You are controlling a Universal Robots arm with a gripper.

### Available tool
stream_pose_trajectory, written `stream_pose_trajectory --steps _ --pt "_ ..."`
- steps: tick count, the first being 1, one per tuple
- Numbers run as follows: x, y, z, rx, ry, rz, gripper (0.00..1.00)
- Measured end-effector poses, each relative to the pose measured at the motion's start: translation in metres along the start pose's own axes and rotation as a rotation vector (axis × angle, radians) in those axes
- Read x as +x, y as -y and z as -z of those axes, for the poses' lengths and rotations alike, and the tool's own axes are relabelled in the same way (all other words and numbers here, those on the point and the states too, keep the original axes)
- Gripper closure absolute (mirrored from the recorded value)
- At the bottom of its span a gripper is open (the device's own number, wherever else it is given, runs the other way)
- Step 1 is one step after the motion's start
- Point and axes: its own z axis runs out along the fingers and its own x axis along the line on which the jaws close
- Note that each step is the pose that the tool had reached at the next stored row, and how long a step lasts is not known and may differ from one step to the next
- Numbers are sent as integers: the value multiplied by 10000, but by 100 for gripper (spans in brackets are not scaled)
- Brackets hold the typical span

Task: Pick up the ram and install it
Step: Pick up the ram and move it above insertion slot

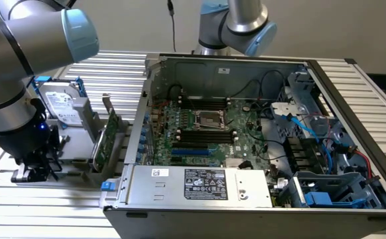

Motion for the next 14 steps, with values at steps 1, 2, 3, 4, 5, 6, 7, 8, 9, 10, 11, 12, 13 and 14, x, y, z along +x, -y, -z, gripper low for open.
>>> stream_pose_trajectory --steps 1,2,3,4,5,6,7,8,9,10,11,12,13,14 --pt "-1 -1 -17 -1 1 -9 69" --pt "-1 -1 -35 -1 4 -20 69" --pt "-2 -1 -50 0 9 -33 69" --pt "-3 -1 -60 0 13 -42 69" --pt "-3 -1 -65 -2 16 -46 69" --pt "-3 -1 -67 -3 21 -51 69" --pt "-5 -1 -70 -3 31 -55 69" --pt "-5 -1 -74 -1 43 -58 69" --pt "-6 0 -76 0 59 -61 69" --pt "-7 0 -78 2 77 -64 69" --pt "-8 0 -79 1 99 -68 69" --pt "-8 1 -80 -3 119 -69 69" --pt "-8 0 -80 -14 137 -72 69" --pt "-8 0 -80 -24 157 -74 69"
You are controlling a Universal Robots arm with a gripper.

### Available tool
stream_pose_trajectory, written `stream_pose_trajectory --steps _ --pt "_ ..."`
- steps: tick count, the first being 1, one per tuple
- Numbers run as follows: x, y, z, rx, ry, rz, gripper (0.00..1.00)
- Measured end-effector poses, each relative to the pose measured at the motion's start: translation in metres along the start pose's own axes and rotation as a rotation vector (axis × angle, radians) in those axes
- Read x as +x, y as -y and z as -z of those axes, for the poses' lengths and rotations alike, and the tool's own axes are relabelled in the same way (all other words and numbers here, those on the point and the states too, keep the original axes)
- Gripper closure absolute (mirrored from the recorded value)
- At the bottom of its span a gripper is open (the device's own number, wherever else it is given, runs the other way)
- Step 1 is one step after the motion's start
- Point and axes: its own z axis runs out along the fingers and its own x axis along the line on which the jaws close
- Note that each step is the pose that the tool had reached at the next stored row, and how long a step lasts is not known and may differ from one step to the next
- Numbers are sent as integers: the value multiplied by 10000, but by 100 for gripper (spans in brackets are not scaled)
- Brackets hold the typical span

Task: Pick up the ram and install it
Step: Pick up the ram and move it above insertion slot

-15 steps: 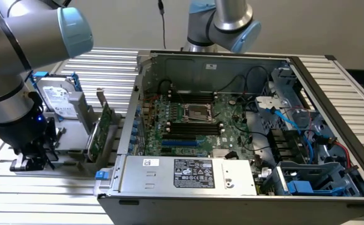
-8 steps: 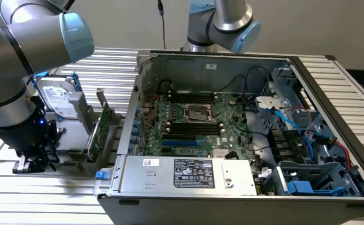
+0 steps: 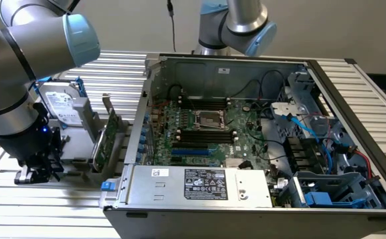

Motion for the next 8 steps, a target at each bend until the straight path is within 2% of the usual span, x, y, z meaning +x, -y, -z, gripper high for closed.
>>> stream_pose_trajectory --steps 5,8 --pt "0 0 -3 -53 126 -5 69" --pt "1 0 -3 -100 148 -5 69"
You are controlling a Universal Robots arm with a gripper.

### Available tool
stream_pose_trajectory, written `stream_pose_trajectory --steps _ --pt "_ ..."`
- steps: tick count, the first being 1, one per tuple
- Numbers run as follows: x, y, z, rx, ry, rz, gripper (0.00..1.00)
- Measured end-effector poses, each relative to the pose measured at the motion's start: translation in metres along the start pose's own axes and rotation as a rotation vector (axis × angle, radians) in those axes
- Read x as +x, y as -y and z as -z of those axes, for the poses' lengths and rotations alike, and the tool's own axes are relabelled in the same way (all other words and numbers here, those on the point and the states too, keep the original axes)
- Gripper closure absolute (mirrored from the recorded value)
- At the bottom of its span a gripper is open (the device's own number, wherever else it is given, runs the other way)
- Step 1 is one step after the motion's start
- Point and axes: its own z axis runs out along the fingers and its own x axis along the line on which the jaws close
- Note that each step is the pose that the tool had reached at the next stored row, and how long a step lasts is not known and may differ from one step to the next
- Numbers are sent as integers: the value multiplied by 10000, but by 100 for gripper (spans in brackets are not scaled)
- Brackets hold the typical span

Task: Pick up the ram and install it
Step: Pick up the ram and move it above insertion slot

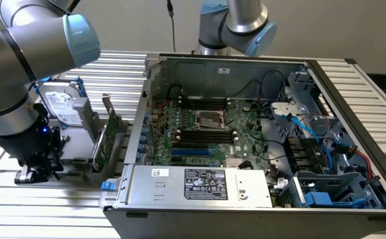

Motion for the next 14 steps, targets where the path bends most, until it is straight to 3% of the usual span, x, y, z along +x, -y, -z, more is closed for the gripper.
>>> stream_pose_trajectory --steps 3,6,14 --pt "0 0 -1 -44 3 0 71" --pt "0 0 -2 -66 5 0 84" --pt "0 0 -2 -88 6 1 87"
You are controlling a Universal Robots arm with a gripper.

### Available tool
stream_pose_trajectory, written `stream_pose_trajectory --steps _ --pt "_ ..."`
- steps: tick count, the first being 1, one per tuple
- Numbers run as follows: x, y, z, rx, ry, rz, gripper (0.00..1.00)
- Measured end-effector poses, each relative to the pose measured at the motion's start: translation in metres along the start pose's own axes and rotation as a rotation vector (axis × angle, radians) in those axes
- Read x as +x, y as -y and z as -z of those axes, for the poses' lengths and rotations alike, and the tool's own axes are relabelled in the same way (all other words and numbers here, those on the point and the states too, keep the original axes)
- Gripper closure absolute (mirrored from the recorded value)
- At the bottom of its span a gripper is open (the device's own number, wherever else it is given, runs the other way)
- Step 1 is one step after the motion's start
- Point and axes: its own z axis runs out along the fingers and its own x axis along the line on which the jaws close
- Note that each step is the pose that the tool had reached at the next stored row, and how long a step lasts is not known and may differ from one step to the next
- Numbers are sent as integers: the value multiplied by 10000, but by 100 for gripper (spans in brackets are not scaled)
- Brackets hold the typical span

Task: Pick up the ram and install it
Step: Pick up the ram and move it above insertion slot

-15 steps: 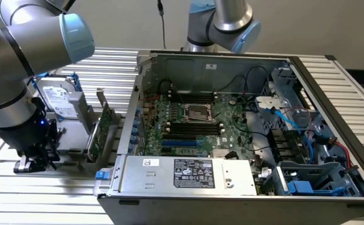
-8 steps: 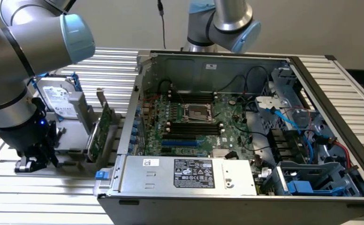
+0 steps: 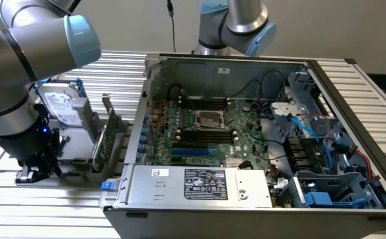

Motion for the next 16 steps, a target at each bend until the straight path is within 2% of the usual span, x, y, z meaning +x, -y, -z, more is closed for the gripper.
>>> stream_pose_trajectory --steps 8,16 --pt "0 -1 23 1 11 1 87" --pt "1 -8 246 -59 55 3 87"
